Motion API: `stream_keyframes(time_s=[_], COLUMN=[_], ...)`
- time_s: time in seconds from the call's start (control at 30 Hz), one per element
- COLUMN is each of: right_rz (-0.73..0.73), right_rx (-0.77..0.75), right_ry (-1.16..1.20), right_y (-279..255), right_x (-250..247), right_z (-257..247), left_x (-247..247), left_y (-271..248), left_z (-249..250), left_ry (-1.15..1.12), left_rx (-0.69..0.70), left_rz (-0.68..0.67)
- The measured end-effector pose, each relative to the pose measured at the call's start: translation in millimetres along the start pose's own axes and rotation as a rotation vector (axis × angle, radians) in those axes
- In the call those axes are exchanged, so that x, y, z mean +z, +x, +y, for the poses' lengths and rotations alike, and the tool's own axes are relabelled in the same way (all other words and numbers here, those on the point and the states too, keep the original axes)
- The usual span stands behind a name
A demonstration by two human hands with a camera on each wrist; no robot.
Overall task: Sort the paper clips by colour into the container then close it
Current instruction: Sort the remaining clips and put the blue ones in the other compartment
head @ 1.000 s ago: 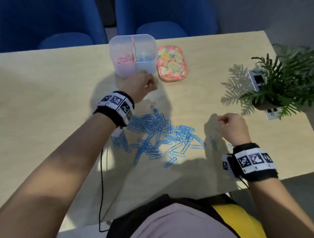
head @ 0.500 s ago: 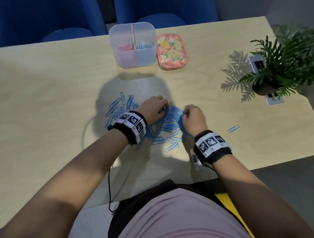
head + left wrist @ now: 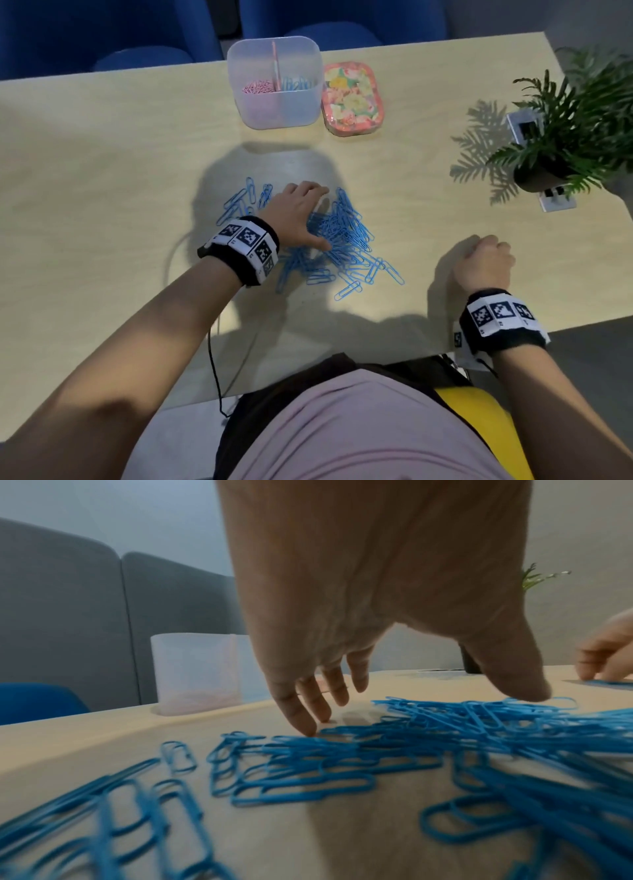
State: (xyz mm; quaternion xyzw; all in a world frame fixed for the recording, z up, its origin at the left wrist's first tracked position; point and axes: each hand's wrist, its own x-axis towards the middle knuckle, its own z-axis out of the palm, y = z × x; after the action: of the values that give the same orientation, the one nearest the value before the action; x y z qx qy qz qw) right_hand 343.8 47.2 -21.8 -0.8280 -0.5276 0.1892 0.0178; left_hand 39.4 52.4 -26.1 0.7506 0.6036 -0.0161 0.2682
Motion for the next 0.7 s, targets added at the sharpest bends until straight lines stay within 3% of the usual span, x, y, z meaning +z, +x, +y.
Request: stream_keyframes(time_s=[0.2,0.33,0.47,0.6,0.7], right_rz=[-0.147,-0.266,-0.205,-0.230,-0.251], right_rx=[-0.357,-0.509,-0.705,-0.813,-0.792], right_ry=[0.093,0.050,-0.078,-0.141,0.013], right_y=[-31.5,-49.6,-56.1,-43.3,-29.7], right_x=[36.5,47.9,52.1,51.4,41.6], right_z=[-83.5,-113.0,-118.1,-124.4,-128.5], left_x=[2.0,-4.5,-5.7,-6.8,-7.8], left_y=[11.0,9.9,7.1,5.4,3.2], left_z=[25.9,33.5,29.5,19.5,11.0], left_ry=[0.158,0.028,-0.029,-0.068,-0.133], left_rx=[0.079,0.050,0.033,-0.019,-0.067], left_rz=[-0.092,-0.086,-0.059,-0.015,0.009])
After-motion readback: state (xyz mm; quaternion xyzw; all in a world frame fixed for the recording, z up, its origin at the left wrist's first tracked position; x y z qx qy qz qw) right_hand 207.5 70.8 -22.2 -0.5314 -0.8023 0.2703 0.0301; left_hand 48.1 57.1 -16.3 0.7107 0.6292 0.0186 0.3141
